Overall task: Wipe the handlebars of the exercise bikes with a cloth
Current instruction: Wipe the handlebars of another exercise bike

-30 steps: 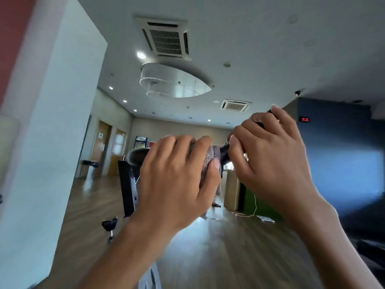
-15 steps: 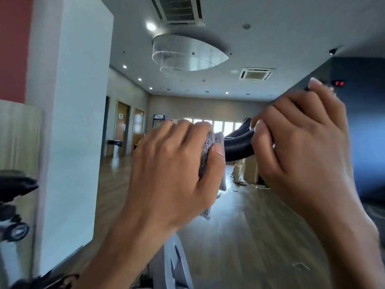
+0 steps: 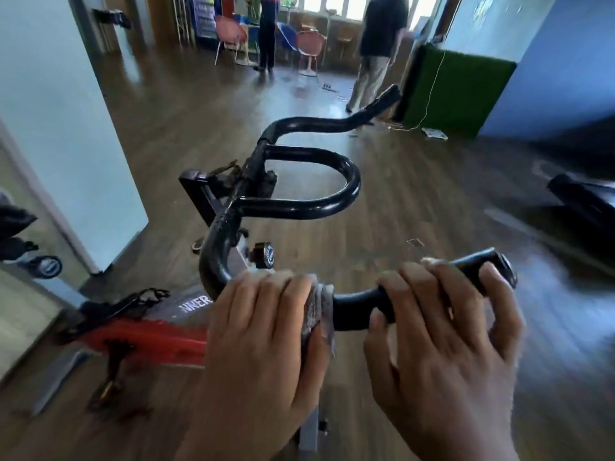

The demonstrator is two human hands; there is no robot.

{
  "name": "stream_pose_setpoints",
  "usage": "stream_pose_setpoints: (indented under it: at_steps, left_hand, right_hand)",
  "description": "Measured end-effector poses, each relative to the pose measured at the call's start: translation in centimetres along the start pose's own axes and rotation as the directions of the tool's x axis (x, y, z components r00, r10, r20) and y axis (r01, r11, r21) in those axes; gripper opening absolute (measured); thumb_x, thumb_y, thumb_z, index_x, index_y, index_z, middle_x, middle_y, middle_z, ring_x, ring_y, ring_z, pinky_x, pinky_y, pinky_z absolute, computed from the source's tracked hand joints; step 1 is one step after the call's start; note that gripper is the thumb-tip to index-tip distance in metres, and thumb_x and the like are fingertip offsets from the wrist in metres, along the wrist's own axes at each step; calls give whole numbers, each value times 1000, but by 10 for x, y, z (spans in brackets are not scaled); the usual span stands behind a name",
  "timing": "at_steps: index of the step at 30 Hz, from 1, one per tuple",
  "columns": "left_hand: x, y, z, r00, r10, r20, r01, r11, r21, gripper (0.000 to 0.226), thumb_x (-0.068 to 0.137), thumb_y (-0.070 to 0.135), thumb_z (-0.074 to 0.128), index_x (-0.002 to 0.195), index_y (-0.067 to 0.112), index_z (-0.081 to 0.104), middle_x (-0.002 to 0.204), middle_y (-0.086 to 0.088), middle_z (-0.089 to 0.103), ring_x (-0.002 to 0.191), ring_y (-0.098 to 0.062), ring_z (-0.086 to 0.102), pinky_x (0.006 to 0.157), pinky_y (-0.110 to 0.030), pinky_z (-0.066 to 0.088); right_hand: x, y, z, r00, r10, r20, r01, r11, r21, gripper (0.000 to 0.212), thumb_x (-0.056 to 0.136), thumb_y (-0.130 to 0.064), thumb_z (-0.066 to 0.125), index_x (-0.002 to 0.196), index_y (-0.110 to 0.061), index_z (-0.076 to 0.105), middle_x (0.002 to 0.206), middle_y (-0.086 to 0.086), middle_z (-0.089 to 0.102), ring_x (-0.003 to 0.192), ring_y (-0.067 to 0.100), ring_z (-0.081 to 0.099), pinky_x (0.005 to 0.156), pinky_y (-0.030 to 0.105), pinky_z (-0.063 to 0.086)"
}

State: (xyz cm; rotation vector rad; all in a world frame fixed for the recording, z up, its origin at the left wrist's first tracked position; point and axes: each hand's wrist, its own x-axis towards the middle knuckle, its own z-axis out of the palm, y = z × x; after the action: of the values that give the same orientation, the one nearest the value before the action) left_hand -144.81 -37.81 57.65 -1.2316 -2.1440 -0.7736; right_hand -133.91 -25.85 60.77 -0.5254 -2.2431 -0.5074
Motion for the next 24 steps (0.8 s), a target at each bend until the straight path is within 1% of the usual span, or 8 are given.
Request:
stream_pose_setpoints:
  at_steps: [5,8,10,13,17,19,21,24]
  left_hand:
    - [9,7,-7,990,-70,125,66,997,37,40,98,31,41,118,2,61,111,-12,62,105,-31,53,101,-45,40]
    - [10,9,-11,985,-70,155,61,996,62,42,100,34,40,118,2,62,113,-14,64,108,-32,55,105,-45,38]
    - [11,4,-12,980,-90,179,81,995,57,45,101,38,36,118,4,62,114,-13,64,110,-31,55,110,-44,33]
    - [11,-6,-17,957,-194,218,190,981,41,50,102,39,29,120,5,60,119,-13,63,120,-30,50,117,-44,25]
    - [10,-18,-22,929,-282,240,296,955,-22,48,100,31,33,131,-1,51,138,-19,51,137,-31,37,116,-52,27]
    - [13,-23,-24,912,-329,247,354,933,-62,48,99,25,34,135,-4,46,144,-22,44,142,-31,31,120,-46,23]
    - [22,-34,-25,874,-390,291,432,897,-95,51,99,23,32,140,-7,38,151,-24,34,145,-30,24,123,-33,13]
    - [41,-56,-23,818,-422,392,511,845,-158,58,100,26,28,149,-4,24,159,-20,17,149,-25,12,117,-12,-2]
  right_hand:
    - [10,3,-18,970,17,243,-10,999,-33,34,94,-30,44,113,-9,63,114,8,64,121,24,43,119,35,4]
    - [14,5,-28,935,-1,355,17,999,-44,34,95,-29,45,117,-9,60,118,9,61,123,25,40,116,38,9]
    - [16,7,-31,922,-16,386,33,999,-39,35,95,-29,46,120,-9,59,120,9,61,123,25,40,114,39,13]
    - [19,9,-37,902,-12,432,29,999,-33,36,95,-28,47,123,-8,58,120,10,61,124,25,40,114,38,13]
    - [23,5,-43,873,-5,488,24,999,-34,43,98,-32,44,130,-5,54,126,12,58,128,27,38,119,39,7]
    - [23,3,-48,846,2,534,19,999,-32,49,98,-36,43,133,-4,51,130,14,55,130,28,36,120,39,1]
    - [23,1,-51,829,15,559,2,1000,-30,53,97,-40,42,134,-3,49,133,16,53,132,28,36,120,41,-1]
    - [24,-4,-54,813,49,581,-23,998,-51,55,99,-43,39,134,-2,49,133,18,52,133,30,36,121,43,0]
